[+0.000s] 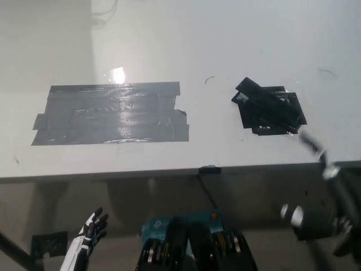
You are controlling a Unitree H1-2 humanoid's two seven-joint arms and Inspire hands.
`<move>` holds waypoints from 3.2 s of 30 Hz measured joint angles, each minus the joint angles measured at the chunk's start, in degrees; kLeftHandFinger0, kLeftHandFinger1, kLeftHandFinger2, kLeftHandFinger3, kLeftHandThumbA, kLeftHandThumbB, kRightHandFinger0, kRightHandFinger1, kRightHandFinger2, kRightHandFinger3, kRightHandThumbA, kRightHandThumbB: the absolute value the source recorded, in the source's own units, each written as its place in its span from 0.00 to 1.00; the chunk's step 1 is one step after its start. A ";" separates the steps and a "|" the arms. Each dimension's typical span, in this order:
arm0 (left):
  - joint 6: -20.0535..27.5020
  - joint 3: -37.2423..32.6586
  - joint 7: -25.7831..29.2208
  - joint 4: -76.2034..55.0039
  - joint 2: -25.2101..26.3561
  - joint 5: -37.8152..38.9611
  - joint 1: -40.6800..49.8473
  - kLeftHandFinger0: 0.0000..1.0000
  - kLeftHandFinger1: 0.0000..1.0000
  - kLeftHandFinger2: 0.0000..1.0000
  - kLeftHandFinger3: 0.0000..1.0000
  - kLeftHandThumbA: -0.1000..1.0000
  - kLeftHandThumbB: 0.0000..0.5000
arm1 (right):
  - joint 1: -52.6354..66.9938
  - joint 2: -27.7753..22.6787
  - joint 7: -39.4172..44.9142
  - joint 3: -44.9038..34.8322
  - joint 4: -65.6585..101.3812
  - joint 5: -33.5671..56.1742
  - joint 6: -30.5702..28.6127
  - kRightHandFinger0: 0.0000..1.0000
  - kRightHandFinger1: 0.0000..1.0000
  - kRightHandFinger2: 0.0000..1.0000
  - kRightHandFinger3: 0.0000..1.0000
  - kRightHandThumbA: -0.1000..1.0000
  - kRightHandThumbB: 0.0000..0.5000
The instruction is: A stapler is kept on the black spot marked on the desk infront of the robot. The robot picks up the stapler using its right hand and passes it to a person
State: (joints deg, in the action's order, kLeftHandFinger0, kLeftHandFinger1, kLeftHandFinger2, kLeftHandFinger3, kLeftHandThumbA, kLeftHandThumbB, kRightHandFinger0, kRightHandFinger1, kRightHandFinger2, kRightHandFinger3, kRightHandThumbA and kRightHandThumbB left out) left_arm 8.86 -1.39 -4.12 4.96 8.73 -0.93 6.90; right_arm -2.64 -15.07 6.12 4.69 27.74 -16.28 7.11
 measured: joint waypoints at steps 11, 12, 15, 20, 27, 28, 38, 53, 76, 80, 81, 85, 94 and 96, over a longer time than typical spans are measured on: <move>-0.02 -0.21 -0.01 0.43 0.00 0.00 -0.66 1.00 1.00 1.00 1.00 1.00 1.00 | -25.78 -2.97 2.93 -2.77 -17.78 0.45 10.85 1.00 1.00 1.00 1.00 1.00 0.58; -0.02 -0.22 -0.01 0.48 0.01 0.00 -0.69 1.00 1.00 1.00 1.00 1.00 1.00 | -27.70 -2.97 3.05 -2.64 -21.12 0.43 11.42 1.00 1.00 1.00 1.00 1.00 0.58; -0.01 -0.25 -0.02 0.65 0.00 0.03 -0.90 1.00 1.00 1.00 1.00 1.00 0.98 | -33.28 -2.94 3.15 -1.91 -29.27 0.04 12.62 1.00 1.00 1.00 1.00 0.96 0.63; 0.03 -0.29 -0.46 0.84 0.03 0.12 -1.30 0.98 1.00 1.00 1.00 1.00 1.00 | -40.83 -2.57 3.03 0.10 -42.73 -0.74 13.88 1.00 1.00 1.00 1.00 0.97 0.64; 0.04 -0.28 -0.64 0.91 0.05 0.20 -1.56 0.99 1.00 1.00 1.00 1.00 0.99 | -46.78 -1.14 2.07 3.09 -57.31 -2.12 13.75 1.00 1.00 1.00 1.00 1.00 0.67; 0.05 -0.29 -0.64 0.91 0.04 0.20 -1.60 0.99 1.00 1.00 1.00 1.00 0.99 | -47.37 -0.94 1.92 3.35 -59.14 -2.23 13.71 1.00 1.00 1.00 1.00 1.00 0.67; 0.10 -0.32 -0.65 0.96 0.04 0.20 -2.08 0.93 1.00 1.00 1.00 1.00 1.00 | -50.39 0.30 0.72 5.91 -66.98 -3.31 13.11 1.00 1.00 1.00 1.00 1.00 0.64; 0.06 -0.35 -0.67 0.93 0.04 0.22 -2.12 0.93 1.00 1.00 1.00 1.00 0.96 | -51.96 0.31 0.29 8.71 -71.34 -5.24 13.01 1.00 1.00 1.00 1.00 1.00 0.66; -0.06 -0.31 -1.79 0.93 0.12 0.25 -2.80 0.81 1.00 1.00 1.00 1.00 0.95 | -51.99 1.78 0.29 8.85 -72.88 -5.28 11.47 1.00 1.00 1.00 1.00 1.00 0.65; -0.08 -0.31 -1.83 0.94 0.14 0.19 -3.10 0.81 1.00 1.00 1.00 1.00 0.97 | -51.98 1.85 0.29 9.03 -74.22 -5.35 11.19 1.00 1.00 1.00 1.00 1.00 0.62; -0.10 -0.31 -1.85 0.93 0.15 0.19 -3.21 0.81 1.00 1.00 1.00 1.00 0.97 | -51.98 1.85 0.30 9.16 -74.60 -5.38 11.17 1.00 1.00 1.00 1.00 1.00 0.62; -0.26 -0.30 -1.86 0.93 0.17 0.20 -3.36 0.78 1.00 1.00 1.00 1.00 0.95 | -51.98 1.89 0.35 9.59 -75.93 -5.42 11.14 1.00 1.00 1.00 1.00 1.00 0.69; -0.46 -0.26 -1.95 0.92 0.19 0.20 -3.48 0.73 0.98 1.00 1.00 1.00 0.93 | -52.22 1.94 0.67 9.64 -78.94 -5.18 9.97 0.42 0.48 0.52 0.56 1.00 0.40; -0.56 -0.26 -1.96 0.90 0.18 0.21 -3.58 0.70 0.96 1.00 0.99 1.00 0.93 | -52.37 1.86 0.68 9.64 -79.25 -5.18 9.28 0.04 0.08 0.18 0.21 0.94 0.22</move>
State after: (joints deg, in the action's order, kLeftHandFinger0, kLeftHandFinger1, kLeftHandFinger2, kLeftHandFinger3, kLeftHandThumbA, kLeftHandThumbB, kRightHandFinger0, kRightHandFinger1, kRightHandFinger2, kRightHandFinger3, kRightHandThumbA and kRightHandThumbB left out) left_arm 8.30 -1.65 -6.08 5.86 8.92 -0.73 3.32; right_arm -55.01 -13.20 6.80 14.32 -51.51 -21.46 16.39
